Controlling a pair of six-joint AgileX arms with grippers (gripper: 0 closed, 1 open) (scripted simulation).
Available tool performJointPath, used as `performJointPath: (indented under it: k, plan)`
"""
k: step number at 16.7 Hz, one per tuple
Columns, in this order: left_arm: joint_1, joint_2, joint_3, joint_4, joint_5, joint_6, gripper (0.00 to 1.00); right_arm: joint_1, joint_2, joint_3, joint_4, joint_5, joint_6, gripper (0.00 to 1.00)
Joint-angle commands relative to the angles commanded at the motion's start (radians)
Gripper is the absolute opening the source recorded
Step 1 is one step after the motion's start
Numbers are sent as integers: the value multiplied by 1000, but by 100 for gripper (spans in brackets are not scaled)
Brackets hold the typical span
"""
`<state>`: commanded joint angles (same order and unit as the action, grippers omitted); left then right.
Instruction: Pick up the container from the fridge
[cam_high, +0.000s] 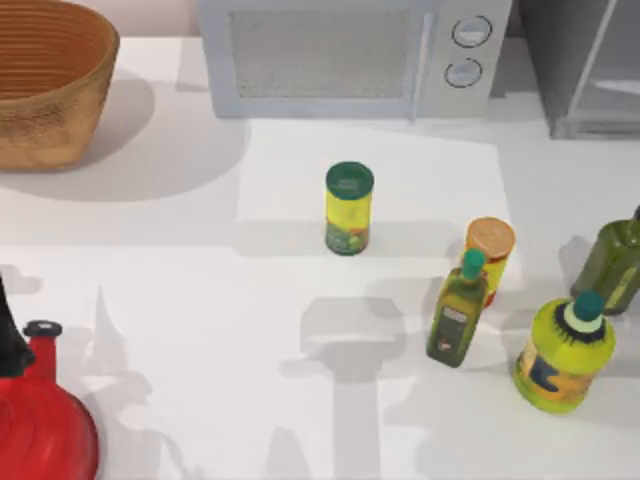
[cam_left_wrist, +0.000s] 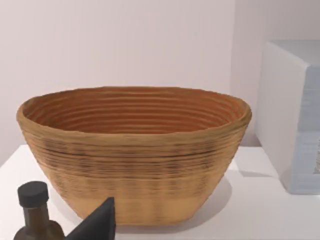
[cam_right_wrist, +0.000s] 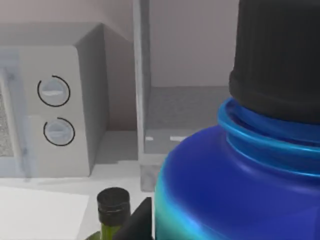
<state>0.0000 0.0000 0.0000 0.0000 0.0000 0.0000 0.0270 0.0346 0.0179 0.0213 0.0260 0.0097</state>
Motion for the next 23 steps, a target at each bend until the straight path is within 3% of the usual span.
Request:
performJointPath:
  k: [5, 15, 23]
  plan:
    - [0, 0, 0, 0, 0, 0, 100, 252, 259, 125, 151, 212, 51, 0]
    - [0, 0, 0, 0, 0, 0, 100, 1018, 1250, 517, 637, 895, 158, 0]
    - [0, 0, 0, 0, 0, 0, 100, 1369, 1878, 776, 977, 1340, 141, 0]
